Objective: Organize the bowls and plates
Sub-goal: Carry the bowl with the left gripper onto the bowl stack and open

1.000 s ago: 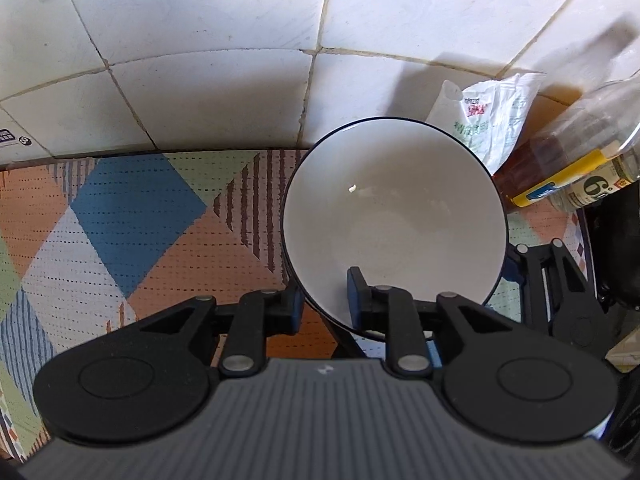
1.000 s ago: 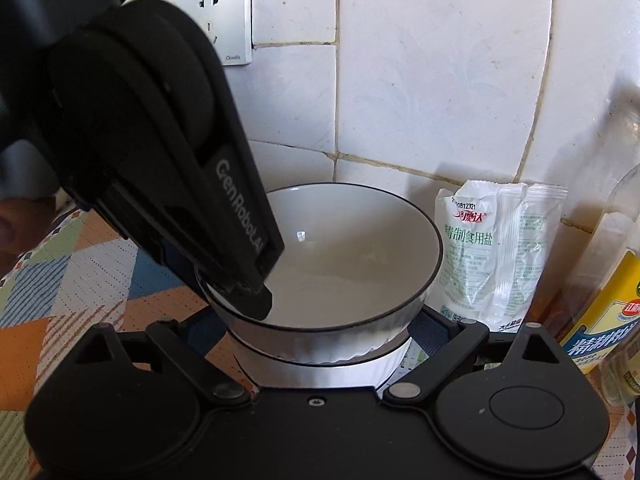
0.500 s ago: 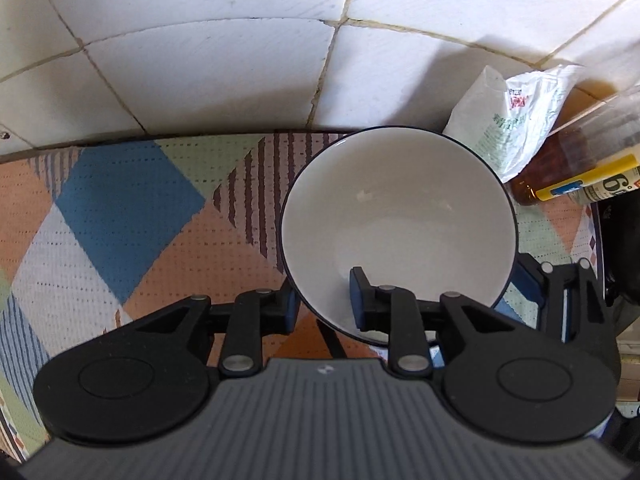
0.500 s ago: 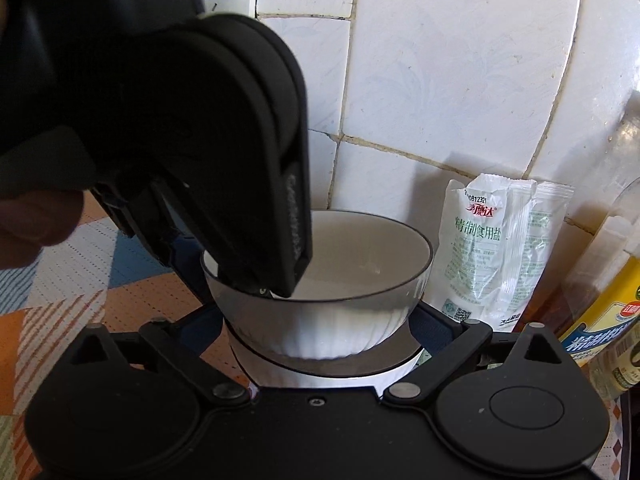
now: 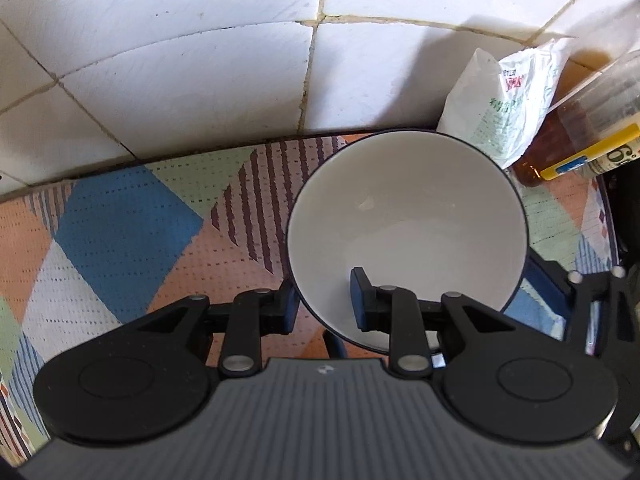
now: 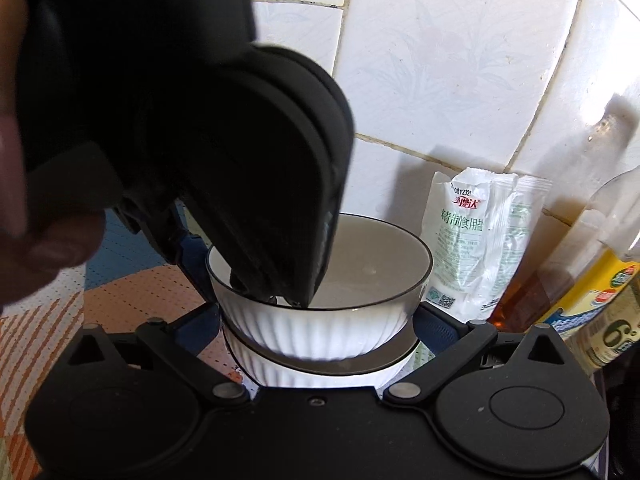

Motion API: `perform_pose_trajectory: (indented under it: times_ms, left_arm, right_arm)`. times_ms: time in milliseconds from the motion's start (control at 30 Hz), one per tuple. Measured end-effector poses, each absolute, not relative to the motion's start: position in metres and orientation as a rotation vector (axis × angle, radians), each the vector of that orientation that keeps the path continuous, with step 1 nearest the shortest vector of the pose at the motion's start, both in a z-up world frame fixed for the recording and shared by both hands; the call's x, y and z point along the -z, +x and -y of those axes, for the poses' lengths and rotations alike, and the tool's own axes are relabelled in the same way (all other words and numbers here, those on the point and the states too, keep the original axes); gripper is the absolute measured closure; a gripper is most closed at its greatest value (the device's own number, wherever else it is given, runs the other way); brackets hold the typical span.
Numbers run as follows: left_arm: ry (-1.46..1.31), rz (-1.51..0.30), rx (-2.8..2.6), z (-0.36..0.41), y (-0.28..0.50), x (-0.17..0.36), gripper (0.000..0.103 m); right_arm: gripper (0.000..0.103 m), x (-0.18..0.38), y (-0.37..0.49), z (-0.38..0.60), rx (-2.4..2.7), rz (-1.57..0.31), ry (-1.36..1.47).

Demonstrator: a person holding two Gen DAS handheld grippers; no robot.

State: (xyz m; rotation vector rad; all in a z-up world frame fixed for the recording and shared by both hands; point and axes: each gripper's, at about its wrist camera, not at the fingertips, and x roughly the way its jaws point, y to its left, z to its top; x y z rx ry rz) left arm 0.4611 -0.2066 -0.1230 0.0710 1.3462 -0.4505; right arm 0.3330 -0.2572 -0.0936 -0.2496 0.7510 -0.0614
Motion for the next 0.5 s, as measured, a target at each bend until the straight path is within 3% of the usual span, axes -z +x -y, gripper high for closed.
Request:
perform_pose_trajectory:
  times_ms: [500]
  left_arm:
    - [0.078,-1.297,0.58,0.197,0.457,0.117,0.075]
  right_arm:
    - [0.0,0.088,0.301,0.26,0.105,-0.712,-0.236]
